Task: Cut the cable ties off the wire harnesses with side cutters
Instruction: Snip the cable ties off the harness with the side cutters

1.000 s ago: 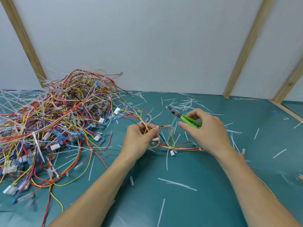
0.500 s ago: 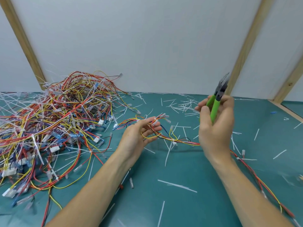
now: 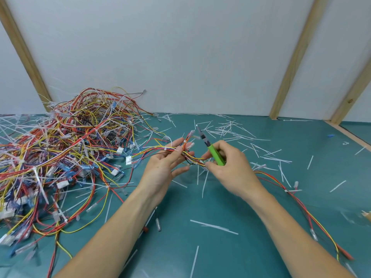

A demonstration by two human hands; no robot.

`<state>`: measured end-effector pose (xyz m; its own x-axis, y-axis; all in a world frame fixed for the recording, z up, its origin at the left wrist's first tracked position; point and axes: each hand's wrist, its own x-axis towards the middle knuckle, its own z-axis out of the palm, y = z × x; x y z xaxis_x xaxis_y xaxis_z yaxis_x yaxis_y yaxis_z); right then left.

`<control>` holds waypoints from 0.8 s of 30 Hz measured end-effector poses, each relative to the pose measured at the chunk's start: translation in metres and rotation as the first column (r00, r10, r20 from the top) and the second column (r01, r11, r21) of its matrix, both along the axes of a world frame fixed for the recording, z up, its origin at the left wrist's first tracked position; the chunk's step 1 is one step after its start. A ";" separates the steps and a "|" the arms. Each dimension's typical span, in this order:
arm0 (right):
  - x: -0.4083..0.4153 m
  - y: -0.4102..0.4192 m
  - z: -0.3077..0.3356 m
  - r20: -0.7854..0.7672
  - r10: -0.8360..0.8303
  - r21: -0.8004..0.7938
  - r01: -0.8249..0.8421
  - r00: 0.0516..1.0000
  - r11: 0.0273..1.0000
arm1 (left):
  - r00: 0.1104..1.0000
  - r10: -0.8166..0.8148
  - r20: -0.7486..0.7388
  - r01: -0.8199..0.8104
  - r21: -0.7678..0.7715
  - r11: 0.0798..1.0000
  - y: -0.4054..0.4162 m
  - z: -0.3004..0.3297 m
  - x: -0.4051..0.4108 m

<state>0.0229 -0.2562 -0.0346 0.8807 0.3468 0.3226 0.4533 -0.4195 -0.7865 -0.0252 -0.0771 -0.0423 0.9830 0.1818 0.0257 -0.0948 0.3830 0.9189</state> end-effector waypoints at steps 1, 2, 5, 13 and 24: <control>0.001 0.000 -0.001 -0.015 -0.008 -0.025 0.008 1.000 1.000 | 1.000 0.005 -0.002 -0.005 0.018 1.000 0.000 0.000 0.000; 0.001 0.000 -0.002 -0.032 -0.016 -0.034 0.015 0.999 0.999 | 1.000 0.009 0.000 -0.009 0.033 0.999 0.001 0.000 0.001; 0.002 0.001 0.000 -0.095 -0.004 -0.028 0.001 0.995 1.000 | 0.999 0.010 0.045 -0.009 -0.025 1.000 0.000 0.001 0.001; 0.001 0.000 0.003 -0.119 0.041 0.042 -0.036 0.992 0.998 | 0.995 -0.027 0.095 0.042 -0.160 0.986 0.001 0.002 0.001; 0.010 -0.003 0.005 -0.240 -0.001 0.317 0.079 0.971 0.945 | 0.990 0.129 0.056 -0.140 0.432 0.891 -0.010 -0.006 0.001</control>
